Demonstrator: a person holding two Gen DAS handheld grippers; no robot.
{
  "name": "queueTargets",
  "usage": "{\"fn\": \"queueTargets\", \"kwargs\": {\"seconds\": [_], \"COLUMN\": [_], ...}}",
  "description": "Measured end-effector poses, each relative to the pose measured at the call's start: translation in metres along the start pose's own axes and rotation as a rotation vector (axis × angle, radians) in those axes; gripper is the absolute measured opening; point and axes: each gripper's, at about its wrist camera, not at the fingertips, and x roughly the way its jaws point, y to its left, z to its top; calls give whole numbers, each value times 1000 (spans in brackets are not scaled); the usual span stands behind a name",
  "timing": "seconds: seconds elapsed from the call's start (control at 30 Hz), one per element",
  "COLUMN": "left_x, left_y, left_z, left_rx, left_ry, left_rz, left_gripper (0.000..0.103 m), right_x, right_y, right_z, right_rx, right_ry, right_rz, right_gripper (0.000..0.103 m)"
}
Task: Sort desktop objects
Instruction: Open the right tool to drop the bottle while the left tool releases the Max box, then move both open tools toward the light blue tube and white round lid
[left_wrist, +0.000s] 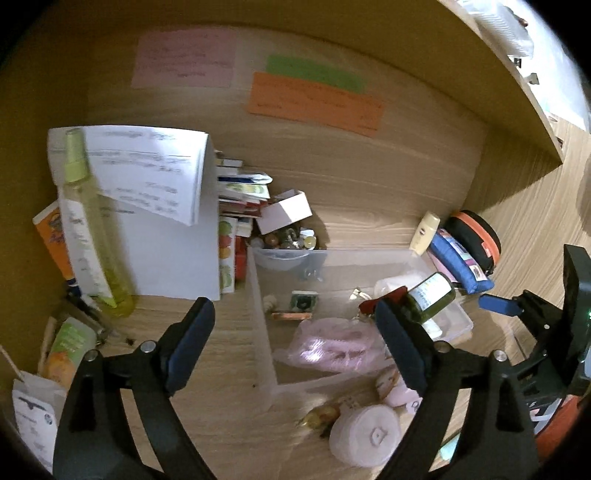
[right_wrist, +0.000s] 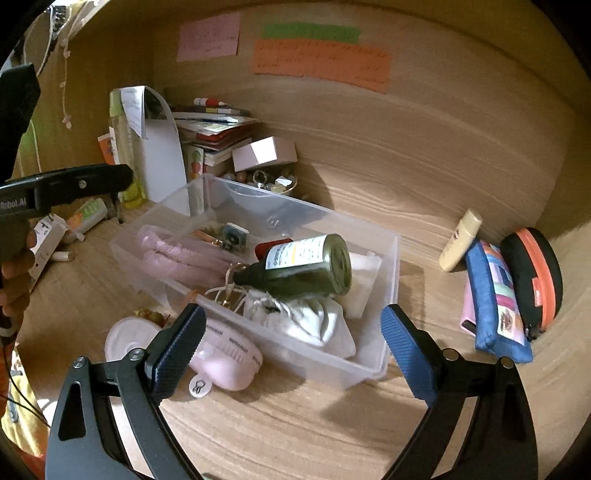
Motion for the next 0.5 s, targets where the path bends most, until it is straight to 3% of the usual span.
{"fn": "queueTargets", "kwargs": {"seconds": [0.5], "left_x": [-13], "left_y": [-30], "left_z": [-79], "left_rx": [74], "left_ry": [134], "left_rz": [-20], "left_gripper": [90], "right_x": [-14], "right_y": [8], "right_z": [-68], "right_rx": [40], "right_ry": [83], "right_rz": [-4], "right_gripper": [95]}}
